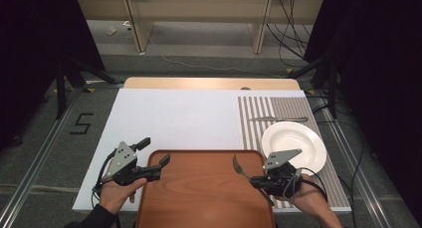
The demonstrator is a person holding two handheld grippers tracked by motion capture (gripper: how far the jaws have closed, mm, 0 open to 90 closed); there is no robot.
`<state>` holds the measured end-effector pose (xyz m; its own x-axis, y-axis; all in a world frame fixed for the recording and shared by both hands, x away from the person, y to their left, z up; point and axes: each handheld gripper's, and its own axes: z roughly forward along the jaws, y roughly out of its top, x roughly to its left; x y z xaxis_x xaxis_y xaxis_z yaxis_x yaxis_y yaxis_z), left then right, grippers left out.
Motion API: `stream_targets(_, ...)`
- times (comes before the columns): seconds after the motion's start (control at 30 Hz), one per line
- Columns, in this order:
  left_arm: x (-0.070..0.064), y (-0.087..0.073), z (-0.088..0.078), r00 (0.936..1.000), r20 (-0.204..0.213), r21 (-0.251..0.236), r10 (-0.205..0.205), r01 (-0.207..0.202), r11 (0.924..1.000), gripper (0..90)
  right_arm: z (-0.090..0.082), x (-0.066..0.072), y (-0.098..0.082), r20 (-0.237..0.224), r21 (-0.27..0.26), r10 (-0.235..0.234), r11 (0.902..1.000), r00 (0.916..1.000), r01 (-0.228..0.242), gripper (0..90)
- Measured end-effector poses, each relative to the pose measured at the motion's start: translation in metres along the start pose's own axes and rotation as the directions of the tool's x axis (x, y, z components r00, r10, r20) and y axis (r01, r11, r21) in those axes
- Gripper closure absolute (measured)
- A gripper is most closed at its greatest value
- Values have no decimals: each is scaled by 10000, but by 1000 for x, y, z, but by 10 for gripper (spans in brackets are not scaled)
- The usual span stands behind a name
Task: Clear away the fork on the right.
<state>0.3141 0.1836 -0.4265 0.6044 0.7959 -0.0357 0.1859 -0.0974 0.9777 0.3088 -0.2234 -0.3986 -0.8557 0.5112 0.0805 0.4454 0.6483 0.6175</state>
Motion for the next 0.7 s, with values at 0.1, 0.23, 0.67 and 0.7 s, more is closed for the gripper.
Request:
stream_targets(0.1, 0, 0, 0, 10000, -2, -7, -4, 4, 10000, 162, 3, 6, 3, -109, 58, -157, 9999, 9998, 158, 849)
stream_targets(0.23, 0, 0, 0, 10000, -4, -16, -1, 1, 10000, 162, 8, 13, 6, -268, 138, -267, 9995, 9993, 270, 849)
stream_targets(0.67, 0, 0, 0, 10000, -14, -25, 0, 0, 10000, 162, 24, 25, 11, -600, 503, -388, 9979, 9974, 418, 849)
stream_targets(0.7, 0, 0, 0, 10000, -15, -25, 6, -6, 10000, 163, 25, 25, 11, -616, 529, -367, 9978, 9974, 400, 849)
